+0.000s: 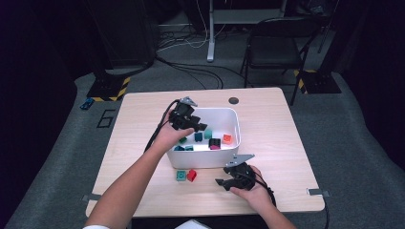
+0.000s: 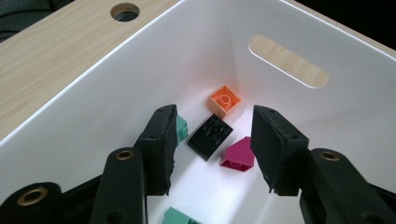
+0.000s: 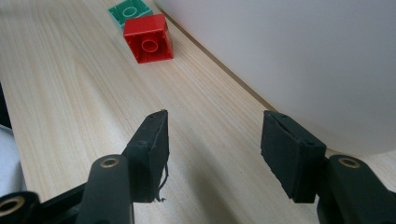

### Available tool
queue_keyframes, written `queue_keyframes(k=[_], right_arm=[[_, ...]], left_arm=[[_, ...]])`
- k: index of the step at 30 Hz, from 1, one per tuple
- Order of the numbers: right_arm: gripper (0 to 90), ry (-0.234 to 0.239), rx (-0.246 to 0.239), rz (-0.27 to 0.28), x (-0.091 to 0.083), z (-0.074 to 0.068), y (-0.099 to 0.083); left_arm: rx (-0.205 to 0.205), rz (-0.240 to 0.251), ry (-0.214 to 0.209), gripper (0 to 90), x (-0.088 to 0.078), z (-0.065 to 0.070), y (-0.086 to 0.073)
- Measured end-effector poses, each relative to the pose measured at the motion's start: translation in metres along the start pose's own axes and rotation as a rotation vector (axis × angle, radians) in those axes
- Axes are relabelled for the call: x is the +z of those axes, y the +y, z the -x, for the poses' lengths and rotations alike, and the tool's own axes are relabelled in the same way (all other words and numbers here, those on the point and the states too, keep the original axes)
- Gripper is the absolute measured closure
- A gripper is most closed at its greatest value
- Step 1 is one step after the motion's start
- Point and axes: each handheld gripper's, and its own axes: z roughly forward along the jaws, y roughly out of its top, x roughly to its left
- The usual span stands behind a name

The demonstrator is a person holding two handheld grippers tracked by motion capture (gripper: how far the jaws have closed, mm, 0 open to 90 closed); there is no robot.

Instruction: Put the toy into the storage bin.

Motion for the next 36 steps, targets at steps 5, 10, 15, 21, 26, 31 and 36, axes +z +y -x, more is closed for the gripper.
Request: queue_keyframes(k=[5, 10, 15, 21, 26, 31, 36], right_arm=[[41.3, -0.002, 0.003, -0.003, 0.001, -0.001, 0.000], [41.2, -0.004, 0.007, -0.001, 0.001, 0.000, 0.000], [41.1, -0.002, 0.011, -0.004, 0.001, 0.000, 0.000], [41.2, -0.005, 0.006, -0.004, 0.001, -0.001, 0.000], [41.1, -0.004, 0.007, -0.003, 0.001, -0.001, 0.000], [41.1, -0.004, 0.008, -0.009, 0.002, -0.002, -0.001], [41.1, -0.007, 0.001, -0.007, 0.002, -0.002, 0.000]], left_arm=[[0.010, 0.028, 0.011, 50.2, -0.028, 0.004, -0.008], [0.039, 0.042, 0.013, 50.3, -0.053, 0.012, -0.019], [0.061, 0.050, -0.010, 47.9, -0.074, 0.022, -0.031], [0.072, 0.065, 0.003, 43.4, -0.097, 0.032, -0.047], [0.078, 0.081, 0.003, 43.8, -0.115, 0.041, -0.069], [0.066, 0.084, -0.007, 44.8, -0.123, 0.044, -0.093], [0.051, 0.089, 0.004, 45.7, -0.124, 0.047, -0.115]])
